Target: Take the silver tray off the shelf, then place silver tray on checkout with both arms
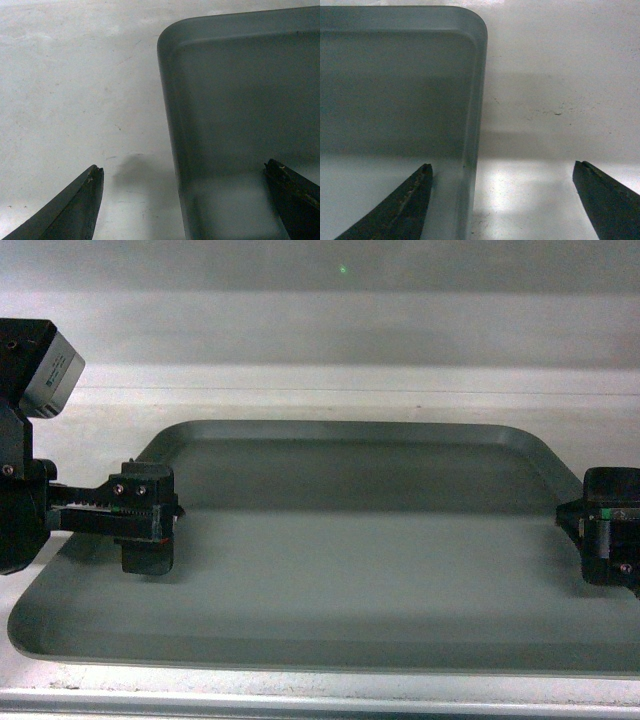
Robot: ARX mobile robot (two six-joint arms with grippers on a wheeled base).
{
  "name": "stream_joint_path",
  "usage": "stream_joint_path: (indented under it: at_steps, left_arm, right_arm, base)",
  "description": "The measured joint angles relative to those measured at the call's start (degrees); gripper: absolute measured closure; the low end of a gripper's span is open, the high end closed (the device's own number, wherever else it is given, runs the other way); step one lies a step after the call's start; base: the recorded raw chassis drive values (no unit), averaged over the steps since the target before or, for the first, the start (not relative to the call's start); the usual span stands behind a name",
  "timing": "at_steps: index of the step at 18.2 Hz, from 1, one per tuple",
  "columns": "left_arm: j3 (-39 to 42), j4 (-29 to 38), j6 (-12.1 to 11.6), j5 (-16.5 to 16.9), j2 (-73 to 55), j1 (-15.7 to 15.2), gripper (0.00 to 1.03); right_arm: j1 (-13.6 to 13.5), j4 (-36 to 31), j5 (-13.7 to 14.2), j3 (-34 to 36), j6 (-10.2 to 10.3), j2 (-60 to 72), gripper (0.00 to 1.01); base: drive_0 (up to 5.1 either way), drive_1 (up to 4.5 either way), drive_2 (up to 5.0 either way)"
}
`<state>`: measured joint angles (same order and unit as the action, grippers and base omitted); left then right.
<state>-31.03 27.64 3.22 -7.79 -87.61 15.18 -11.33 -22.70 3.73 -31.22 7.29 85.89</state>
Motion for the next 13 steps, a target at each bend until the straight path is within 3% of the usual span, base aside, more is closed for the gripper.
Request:
stream_joint_path:
  at_steps: [5, 11, 13]
  left_arm:
    - [0.26, 0.39, 0.02, -0.48, -0.11, 0.28, 0.07]
    - [0.52, 0.61, 1.07, -0.44, -0.11, 1.25, 0.55]
    - [0.55, 0.48, 1.36, -0.59, -0.02, 1.44, 0.70]
  right_arm:
    - [-0.37, -0.33, 0.83, 0.02, 0.42, 0.28, 0.47]
    - [-2.34, -1.46, 1.31, 0.37, 1.38, 0.24, 0.96]
    - [-2.58, -1.97, 1.57, 0.66, 3.02, 0.11, 0.99]
  base:
    - [0.0, 0.00, 0.0]
    - [0.0, 0.00, 0.0]
    - [0.0, 0.00, 0.0]
